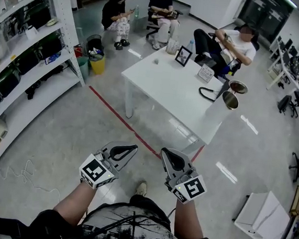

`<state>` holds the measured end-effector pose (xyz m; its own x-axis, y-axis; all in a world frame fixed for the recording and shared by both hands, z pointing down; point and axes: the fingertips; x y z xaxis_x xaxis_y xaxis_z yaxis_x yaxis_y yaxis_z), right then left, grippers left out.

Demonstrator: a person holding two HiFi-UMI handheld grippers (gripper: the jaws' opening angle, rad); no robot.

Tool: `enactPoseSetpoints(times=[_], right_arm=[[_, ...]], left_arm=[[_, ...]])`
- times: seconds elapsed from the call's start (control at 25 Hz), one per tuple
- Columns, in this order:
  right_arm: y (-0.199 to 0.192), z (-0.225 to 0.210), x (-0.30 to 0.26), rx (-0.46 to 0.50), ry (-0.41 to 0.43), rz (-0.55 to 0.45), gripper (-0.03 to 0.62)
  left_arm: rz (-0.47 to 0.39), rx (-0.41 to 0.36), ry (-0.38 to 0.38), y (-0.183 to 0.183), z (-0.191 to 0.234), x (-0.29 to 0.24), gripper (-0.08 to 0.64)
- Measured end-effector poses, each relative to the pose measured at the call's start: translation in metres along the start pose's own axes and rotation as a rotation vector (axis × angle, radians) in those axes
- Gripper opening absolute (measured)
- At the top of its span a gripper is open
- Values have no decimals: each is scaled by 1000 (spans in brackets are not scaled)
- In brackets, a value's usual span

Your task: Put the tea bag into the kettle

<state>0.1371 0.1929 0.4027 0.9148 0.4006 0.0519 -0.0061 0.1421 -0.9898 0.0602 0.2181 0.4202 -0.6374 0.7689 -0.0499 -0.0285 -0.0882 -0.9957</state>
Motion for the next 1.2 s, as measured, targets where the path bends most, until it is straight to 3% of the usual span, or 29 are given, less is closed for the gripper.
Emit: enactPoseSetpoints(times=[0.56, 1.2], right_arm=[[-20, -113, -25, -2, 45, -28, 11], [-24, -155, -59, 8, 65, -31, 11]], left_arm=[[-2, -21, 56, 10, 52, -102, 8], [-27, -27, 87, 23, 99, -131, 8]])
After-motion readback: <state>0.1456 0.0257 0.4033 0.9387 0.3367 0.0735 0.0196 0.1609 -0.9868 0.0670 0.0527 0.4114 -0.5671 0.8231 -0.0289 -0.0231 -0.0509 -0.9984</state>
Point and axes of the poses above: the fingertips, and each gripper's own axes: x backward along the fingers, z to its left, y out of its top, and after that the axes turned 6 degrees about x, right-handed
